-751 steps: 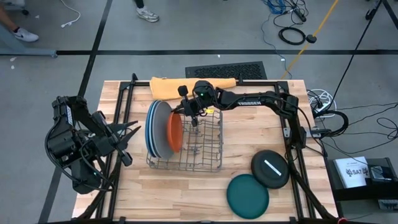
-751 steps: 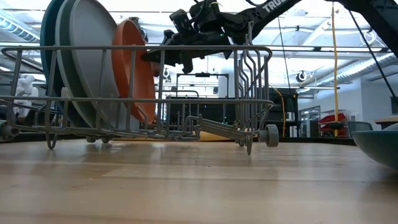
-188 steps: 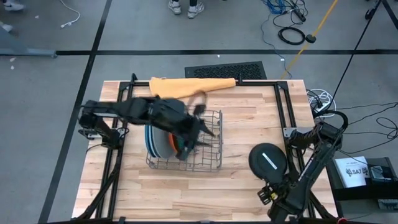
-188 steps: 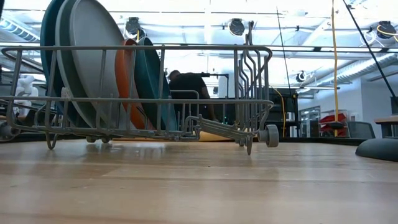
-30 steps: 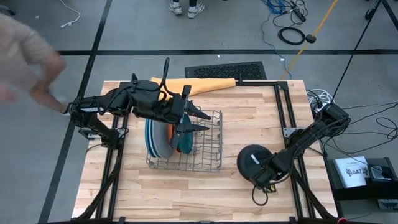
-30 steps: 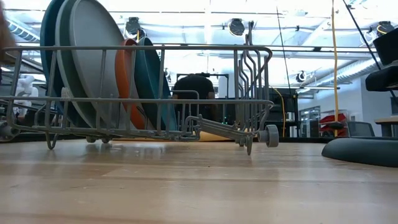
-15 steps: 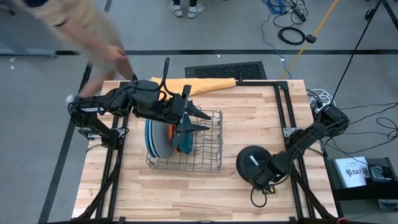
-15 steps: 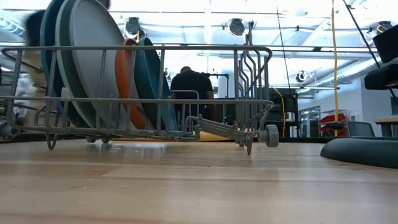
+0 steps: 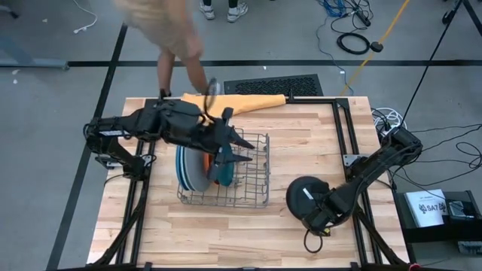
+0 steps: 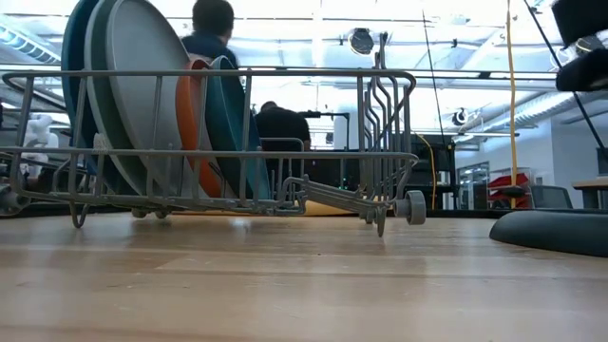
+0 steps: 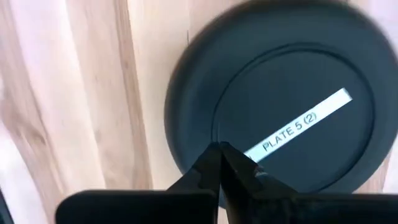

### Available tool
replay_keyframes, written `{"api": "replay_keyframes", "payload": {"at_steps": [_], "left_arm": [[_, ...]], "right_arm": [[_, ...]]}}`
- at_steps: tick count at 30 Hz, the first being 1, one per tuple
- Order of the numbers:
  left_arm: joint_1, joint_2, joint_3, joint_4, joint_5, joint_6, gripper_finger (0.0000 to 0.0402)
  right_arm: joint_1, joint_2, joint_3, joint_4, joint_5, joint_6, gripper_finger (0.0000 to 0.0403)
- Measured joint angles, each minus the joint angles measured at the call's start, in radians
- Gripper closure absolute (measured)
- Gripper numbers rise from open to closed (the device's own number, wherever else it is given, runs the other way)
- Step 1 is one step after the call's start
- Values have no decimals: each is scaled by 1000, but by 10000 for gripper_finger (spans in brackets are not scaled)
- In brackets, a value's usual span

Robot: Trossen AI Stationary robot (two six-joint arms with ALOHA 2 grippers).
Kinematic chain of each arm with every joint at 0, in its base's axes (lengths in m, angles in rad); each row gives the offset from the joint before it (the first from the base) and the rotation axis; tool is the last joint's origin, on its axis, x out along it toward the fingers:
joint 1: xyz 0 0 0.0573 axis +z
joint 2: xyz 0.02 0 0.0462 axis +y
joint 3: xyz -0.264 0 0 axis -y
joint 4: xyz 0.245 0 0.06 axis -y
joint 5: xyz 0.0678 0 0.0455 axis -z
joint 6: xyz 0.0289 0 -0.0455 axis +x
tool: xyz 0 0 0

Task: Sort dishes
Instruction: Put the black plate in the dish rack

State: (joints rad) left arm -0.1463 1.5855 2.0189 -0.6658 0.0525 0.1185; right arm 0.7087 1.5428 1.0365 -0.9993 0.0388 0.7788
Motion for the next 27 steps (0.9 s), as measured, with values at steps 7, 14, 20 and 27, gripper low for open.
{"api": "replay_keyframes", "payload": {"at_steps": [7,14,20,27], "left_arm": [[-15,47,-128,-12,0,3,263],[-83,193,-194,118,7,-33,263],[-160,342,-194,343,0,-61,263],[-229,505,-194,515,-13,-61,263]], "right_arm": [[75,-2,19,12,96,252,402],[195,-2,19,16,225,525,384],[259,-3,19,-108,337,748,344],[289,-4,13,-218,402,892,326]]}}
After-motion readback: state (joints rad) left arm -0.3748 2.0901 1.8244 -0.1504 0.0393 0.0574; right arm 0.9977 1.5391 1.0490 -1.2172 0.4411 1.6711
